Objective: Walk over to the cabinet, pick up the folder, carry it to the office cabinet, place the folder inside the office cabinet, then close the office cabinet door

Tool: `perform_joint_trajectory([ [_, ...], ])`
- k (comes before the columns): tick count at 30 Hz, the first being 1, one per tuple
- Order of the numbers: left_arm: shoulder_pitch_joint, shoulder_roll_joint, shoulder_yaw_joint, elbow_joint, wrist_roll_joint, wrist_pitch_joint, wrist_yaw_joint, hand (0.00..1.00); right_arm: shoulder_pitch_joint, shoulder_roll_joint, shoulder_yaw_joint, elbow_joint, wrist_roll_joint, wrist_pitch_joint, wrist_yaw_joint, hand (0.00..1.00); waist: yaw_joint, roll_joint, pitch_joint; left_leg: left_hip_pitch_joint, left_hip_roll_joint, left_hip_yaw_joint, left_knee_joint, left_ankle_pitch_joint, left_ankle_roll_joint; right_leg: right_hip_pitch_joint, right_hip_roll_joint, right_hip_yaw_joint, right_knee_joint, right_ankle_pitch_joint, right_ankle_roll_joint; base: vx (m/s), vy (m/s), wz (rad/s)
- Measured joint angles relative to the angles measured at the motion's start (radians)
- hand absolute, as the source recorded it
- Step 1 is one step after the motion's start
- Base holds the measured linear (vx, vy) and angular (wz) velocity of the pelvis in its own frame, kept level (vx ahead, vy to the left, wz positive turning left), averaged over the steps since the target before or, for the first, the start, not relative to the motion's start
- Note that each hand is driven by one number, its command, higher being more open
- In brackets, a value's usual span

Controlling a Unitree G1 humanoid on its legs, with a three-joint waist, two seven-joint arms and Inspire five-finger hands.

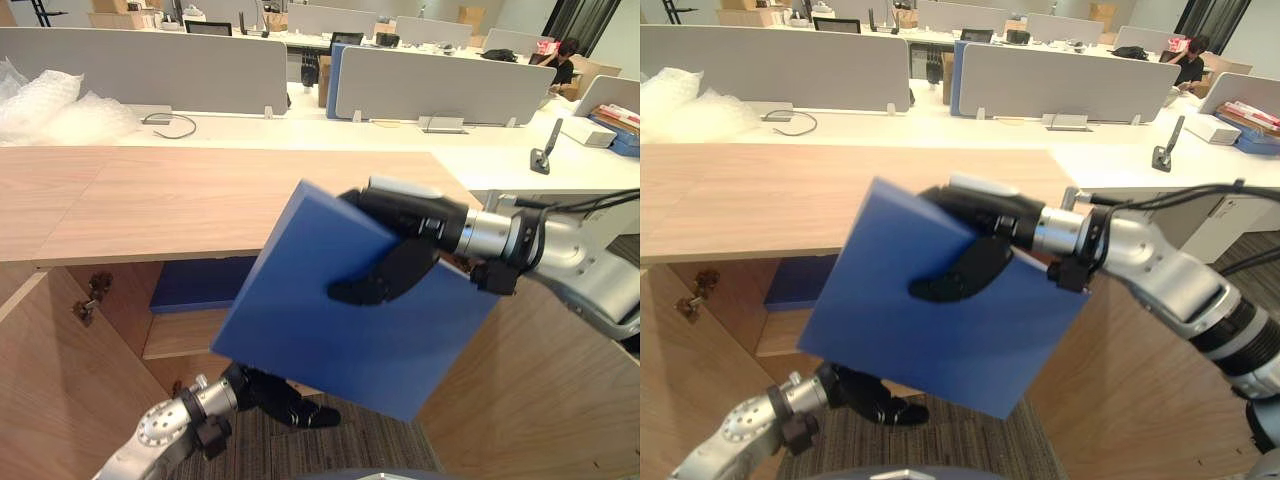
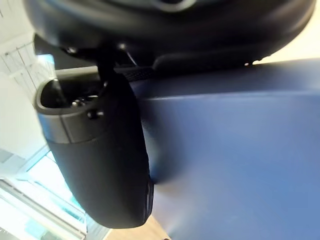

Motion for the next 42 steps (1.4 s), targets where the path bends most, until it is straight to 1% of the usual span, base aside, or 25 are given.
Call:
perform_joint_trajectory([
  [2,0.009,-0.050,0.002,0.086,0.106,-0.001,0.004,1.00,0.080,0.052,-0.026,-0.011,-0.049,0.002,0.010,0.00,0.006,-0.006,-0.003,-0.002,0.000,-0.001,0.001,-0.001,0.000,-0.001,-0.001,-0.001,0.003,-0.002,-0.001,0.00,0.000,0.00],
  [4,0.015,-0.145,0.015,0.219,0.230,0.000,0.042,1.00,0.149,0.132,-0.026,-0.050,-0.071,0.003,0.044,0.00,0.007,-0.006,-0.003,-0.013,0.000,-0.003,0.007,-0.002,0.000,-0.009,-0.002,-0.003,0.006,-0.004,-0.004,0.00,0.005,0.02],
  [6,0.018,-0.206,0.031,0.293,0.275,0.001,0.070,1.00,0.190,0.173,-0.017,-0.079,-0.087,0.002,0.067,0.00,0.012,-0.004,-0.002,-0.020,0.001,-0.005,0.011,-0.002,0.000,-0.015,-0.002,-0.004,0.008,-0.004,-0.004,0.00,0.007,0.05],
  [8,0.021,-0.295,0.087,0.375,0.330,0.001,0.105,1.00,0.242,0.227,0.012,-0.084,-0.107,0.000,0.077,0.00,0.025,-0.001,0.000,-0.024,0.002,-0.009,0.015,-0.002,0.000,-0.016,-0.001,-0.009,0.009,-0.004,-0.004,0.01,0.003,0.06],
  [10,0.020,-0.378,0.169,0.448,0.373,0.001,0.146,1.00,0.254,0.275,0.019,-0.043,-0.197,-0.004,0.076,0.00,0.035,0.005,0.005,-0.029,0.002,-0.014,0.018,-0.001,0.000,-0.016,-0.001,-0.014,0.010,-0.004,-0.004,0.01,0.001,0.06],
  [11,0.020,-0.395,0.189,0.469,0.376,0.001,0.161,1.00,0.255,0.283,0.029,-0.023,-0.218,-0.004,0.075,0.00,0.038,0.006,0.005,-0.030,0.002,-0.016,0.019,-0.001,0.001,-0.016,-0.002,-0.016,0.010,-0.004,-0.004,-0.01,0.001,0.12],
  [13,0.019,-0.436,0.261,0.541,0.400,0.002,0.215,1.00,0.278,0.331,0.106,0.097,-0.301,-0.002,0.063,0.00,0.044,0.007,0.006,-0.047,0.004,-0.031,0.024,0.000,0.002,-0.017,-0.001,-0.034,0.007,-0.005,-0.005,-0.01,-0.008,0.18],
  [14,0.020,-0.440,0.273,0.558,0.402,0.002,0.229,1.00,0.282,0.345,0.125,0.133,-0.328,0.000,0.061,0.00,0.048,0.007,0.007,-0.050,0.005,-0.034,0.024,0.000,0.003,-0.017,-0.001,-0.037,0.006,-0.005,-0.005,0.00,-0.011,0.19],
  [16,0.035,-0.448,0.313,0.617,0.410,0.010,0.273,1.00,0.300,0.395,0.170,0.244,-0.357,0.029,0.053,0.00,0.056,0.006,0.009,-0.059,0.004,-0.046,0.023,0.002,0.005,-0.017,-0.001,-0.049,0.002,-0.004,-0.005,0.01,-0.003,0.15],
  [18,0.053,-0.459,0.340,0.632,0.410,0.016,0.291,1.00,0.300,0.425,0.169,0.284,-0.364,0.033,0.054,0.00,0.056,0.016,0.021,-0.063,0.002,-0.054,0.023,0.002,0.006,-0.015,-0.003,-0.057,-0.001,-0.004,-0.005,0.02,0.011,0.13],
  [20,0.057,-0.469,0.356,0.658,0.411,0.016,0.300,1.00,0.295,0.436,0.166,0.309,-0.377,0.030,0.053,0.00,0.058,0.027,0.028,-0.070,0.000,-0.061,0.023,0.003,0.007,-0.014,-0.004,-0.067,-0.005,-0.004,-0.004,0.02,0.012,0.14],
  [23,0.058,-0.477,0.379,0.700,0.413,0.015,0.328,1.00,0.284,0.509,0.164,0.394,-0.446,0.016,0.031,0.00,0.062,0.028,0.030,-0.081,0.004,-0.070,0.024,0.003,0.007,-0.015,0.001,-0.079,-0.012,-0.004,-0.005,0.02,0.001,0.10],
  [27,0.048,-0.482,0.399,0.725,0.461,0.016,0.367,1.00,0.229,0.651,0.157,0.623,-0.510,-0.012,0.011,0.00,0.067,0.032,0.034,-0.098,0.005,-0.086,0.032,0.003,0.007,-0.014,0.003,-0.097,-0.020,-0.004,-0.005,0.00,0.004,0.11],
  [28,0.047,-0.487,0.402,0.726,0.470,0.016,0.374,1.00,0.220,0.673,0.148,0.659,-0.526,-0.012,0.010,0.00,0.071,0.035,0.037,-0.100,0.005,-0.087,0.033,0.003,0.007,-0.014,0.003,-0.099,-0.022,-0.003,-0.005,-0.03,0.011,0.08],
  [30,0.041,-0.496,0.408,0.727,0.486,0.016,0.393,1.00,0.205,0.751,0.082,0.796,-0.558,-0.013,0.005,0.00,0.091,0.047,0.048,-0.119,0.006,-0.101,0.041,0.003,0.006,-0.013,0.008,-0.116,-0.038,0.004,-0.006,-0.05,0.008,0.23],
  [31,0.032,-0.508,0.413,0.728,0.487,0.016,0.405,1.00,0.195,0.820,-0.009,0.924,-0.555,0.001,0.000,0.00,0.101,0.050,0.056,-0.140,0.007,-0.118,0.053,0.003,0.006,-0.012,0.011,-0.136,-0.048,0.010,-0.004,-0.05,0.002,0.35],
  [32,0.025,-0.513,0.415,0.732,0.487,0.015,0.411,1.00,0.188,0.850,-0.065,0.983,-0.554,0.012,-0.003,0.00,0.106,0.052,0.060,-0.149,0.007,-0.126,0.057,0.003,0.006,-0.012,0.011,-0.145,-0.051,0.012,-0.005,-0.06,-0.001,0.40],
  [33,0.007,-0.515,0.422,0.749,0.487,0.015,0.424,1.00,0.179,0.922,-0.189,1.093,-0.544,0.023,-0.101,0.00,0.113,0.057,0.074,-0.164,0.008,-0.137,0.063,0.005,0.006,-0.014,0.014,-0.157,-0.058,0.016,-0.008,-0.05,0.002,0.24],
  [34,0.000,-0.520,0.432,0.757,0.487,0.016,0.435,1.00,0.170,0.956,-0.245,1.147,-0.522,0.034,-0.184,0.00,0.119,0.061,0.083,-0.168,0.009,-0.140,0.065,0.006,0.005,-0.014,0.016,-0.161,-0.061,0.018,-0.008,-0.05,0.003,0.21],
  [35,-0.008,-0.529,0.442,0.765,0.487,0.018,0.451,1.00,0.154,1.008,-0.341,1.220,-0.454,0.043,-0.300,0.00,0.128,0.066,0.098,-0.173,0.009,-0.144,0.066,0.007,0.005,-0.015,0.018,-0.166,-0.064,0.020,-0.009,-0.04,0.004,0.17],
  [36,-0.013,-0.543,0.455,0.771,0.486,0.022,0.477,1.00,0.137,1.051,-0.468,1.270,-0.327,0.047,-0.404,0.00,0.133,0.071,0.110,-0.187,0.009,-0.153,0.070,0.009,0.006,-0.018,0.018,-0.177,-0.067,0.023,-0.009,-0.02,0.004,0.26],
  [37,-0.018,-0.548,0.460,0.778,0.486,0.029,0.498,1.00,0.122,1.069,-0.554,1.287,-0.153,0.046,-0.481,0.00,0.138,0.074,0.124,-0.197,0.007,-0.163,0.072,0.011,0.005,-0.016,0.017,-0.189,-0.069,0.024,-0.008,-0.01,0.009,0.26],
  [38,-0.018,-0.553,0.466,0.779,0.486,0.033,0.506,1.00,0.114,1.077,-0.591,1.287,-0.077,0.045,-0.510,0.00,0.139,0.074,0.129,-0.199,0.006,-0.166,0.072,0.012,0.005,-0.016,0.016,-0.196,-0.069,0.024,-0.007,0.02,0.017,0.22],
  [39,-0.019,-0.562,0.487,0.780,0.485,0.041,0.517,1.00,0.098,1.087,-0.649,1.285,0.041,0.034,-0.553,0.00,0.140,0.075,0.137,-0.200,0.005,-0.170,0.072,0.012,0.005,-0.012,0.009,-0.203,-0.068,0.022,-0.006,0.03,0.023,0.14],
  [42,-0.024,-0.576,0.493,0.776,0.484,0.046,0.533,1.00,0.094,1.091,-0.710,1.231,0.306,-0.022,-0.595,0.00,0.135,0.077,0.141,-0.198,-0.007,-0.183,0.075,0.012,0.005,-0.003,-0.014,-0.230,-0.039,-0.002,0.003,0.03,0.008,0.21],
])
